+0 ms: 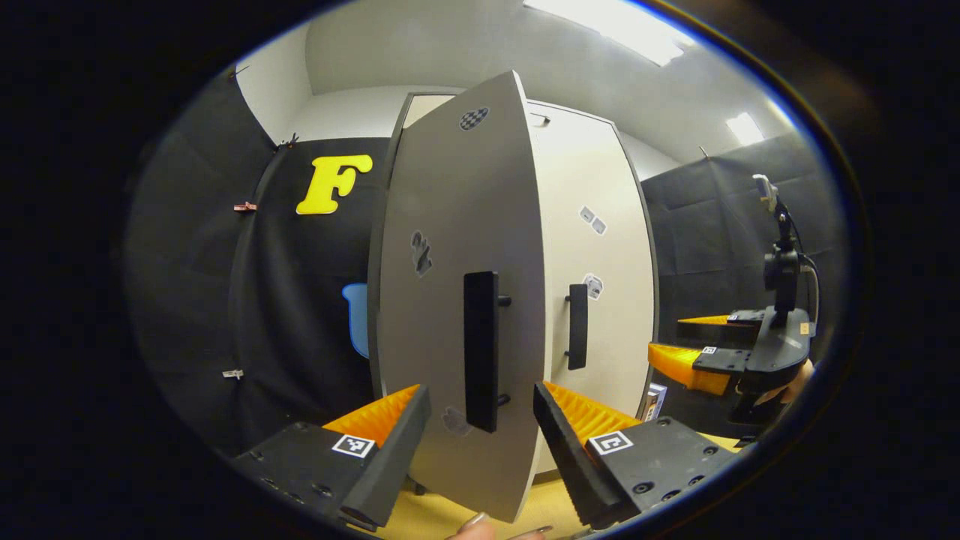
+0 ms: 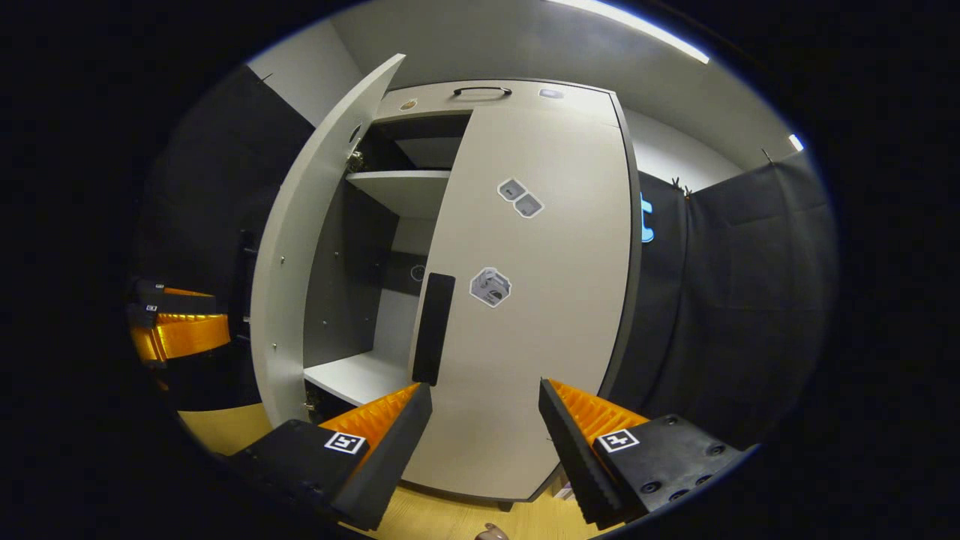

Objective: Grasp the bottle in the cabinet with the left hand and place it on the coaster, then close the right door with the right hand and the left door with the left hand.

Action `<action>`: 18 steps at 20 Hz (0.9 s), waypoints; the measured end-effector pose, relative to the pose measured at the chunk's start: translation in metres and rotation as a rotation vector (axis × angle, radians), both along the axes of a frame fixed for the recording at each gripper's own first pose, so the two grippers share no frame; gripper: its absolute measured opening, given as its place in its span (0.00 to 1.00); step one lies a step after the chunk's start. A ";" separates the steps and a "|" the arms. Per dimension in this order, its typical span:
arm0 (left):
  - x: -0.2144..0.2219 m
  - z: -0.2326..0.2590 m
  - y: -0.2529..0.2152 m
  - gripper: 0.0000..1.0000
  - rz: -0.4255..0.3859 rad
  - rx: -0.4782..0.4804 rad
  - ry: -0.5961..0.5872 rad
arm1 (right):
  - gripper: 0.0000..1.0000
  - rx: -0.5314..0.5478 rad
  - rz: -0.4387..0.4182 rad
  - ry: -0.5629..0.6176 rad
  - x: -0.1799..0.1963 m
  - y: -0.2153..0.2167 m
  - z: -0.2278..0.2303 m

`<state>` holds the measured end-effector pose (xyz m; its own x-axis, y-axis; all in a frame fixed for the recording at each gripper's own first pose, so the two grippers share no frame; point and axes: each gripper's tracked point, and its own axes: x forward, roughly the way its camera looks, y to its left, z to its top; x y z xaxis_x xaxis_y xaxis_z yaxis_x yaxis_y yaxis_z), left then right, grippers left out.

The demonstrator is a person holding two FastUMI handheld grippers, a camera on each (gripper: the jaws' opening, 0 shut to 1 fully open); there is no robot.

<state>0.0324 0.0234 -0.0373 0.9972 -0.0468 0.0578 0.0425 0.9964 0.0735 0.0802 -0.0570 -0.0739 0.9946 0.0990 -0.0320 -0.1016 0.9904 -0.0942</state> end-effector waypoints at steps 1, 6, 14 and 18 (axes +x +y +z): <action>-0.004 -0.002 -0.003 0.89 -0.005 0.001 0.003 | 0.96 0.009 -0.004 0.005 -0.002 0.000 0.000; -0.009 -0.007 -0.005 0.88 -0.013 0.029 0.012 | 0.95 0.068 -0.017 0.023 -0.014 0.005 0.004; -0.012 -0.017 -0.020 0.88 -0.080 0.051 0.033 | 0.96 0.100 -0.102 0.033 -0.036 -0.004 0.014; -0.011 -0.022 -0.028 0.88 -0.106 0.038 0.044 | 0.98 0.149 -0.124 0.046 -0.043 -0.002 0.021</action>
<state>0.0209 -0.0045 -0.0591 0.9881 -0.1533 0.0106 0.1513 0.9827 0.1067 0.0374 -0.0588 -0.0526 0.9972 -0.0175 -0.0723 0.0216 0.9981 0.0568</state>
